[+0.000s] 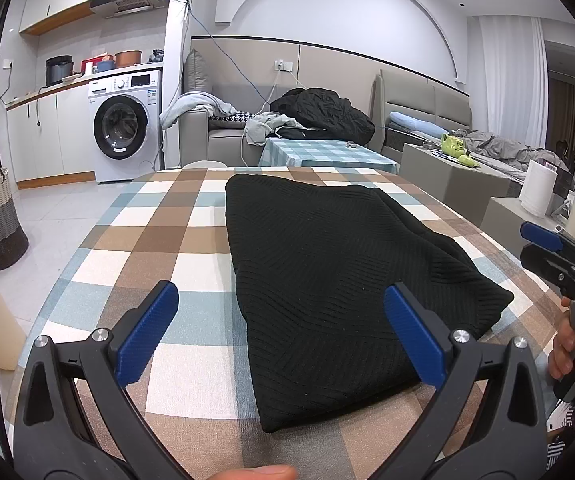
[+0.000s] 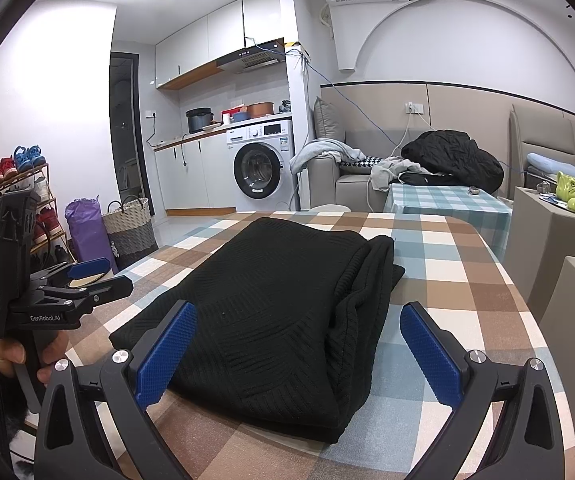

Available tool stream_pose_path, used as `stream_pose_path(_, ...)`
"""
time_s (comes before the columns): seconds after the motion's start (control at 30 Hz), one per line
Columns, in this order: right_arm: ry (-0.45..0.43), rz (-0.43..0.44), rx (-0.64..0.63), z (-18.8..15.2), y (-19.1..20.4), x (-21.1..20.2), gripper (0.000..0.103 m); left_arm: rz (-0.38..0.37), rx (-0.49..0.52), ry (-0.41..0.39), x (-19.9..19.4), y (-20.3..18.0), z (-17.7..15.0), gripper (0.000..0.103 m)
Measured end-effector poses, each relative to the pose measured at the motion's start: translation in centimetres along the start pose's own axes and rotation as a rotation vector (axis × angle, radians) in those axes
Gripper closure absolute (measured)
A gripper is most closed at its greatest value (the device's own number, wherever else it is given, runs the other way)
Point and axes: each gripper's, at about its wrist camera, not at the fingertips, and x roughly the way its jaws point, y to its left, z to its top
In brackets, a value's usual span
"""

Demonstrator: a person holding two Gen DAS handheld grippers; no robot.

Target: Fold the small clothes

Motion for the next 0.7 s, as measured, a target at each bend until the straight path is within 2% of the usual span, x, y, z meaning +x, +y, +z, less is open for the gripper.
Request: stream_pose_path(0.7, 0.001, 0.001, 0.0, 0.04, -0.02, 0.02, 0.0, 0.0, 0.004, -0.003, 0.2, 0.02, -0.03, 0.001)
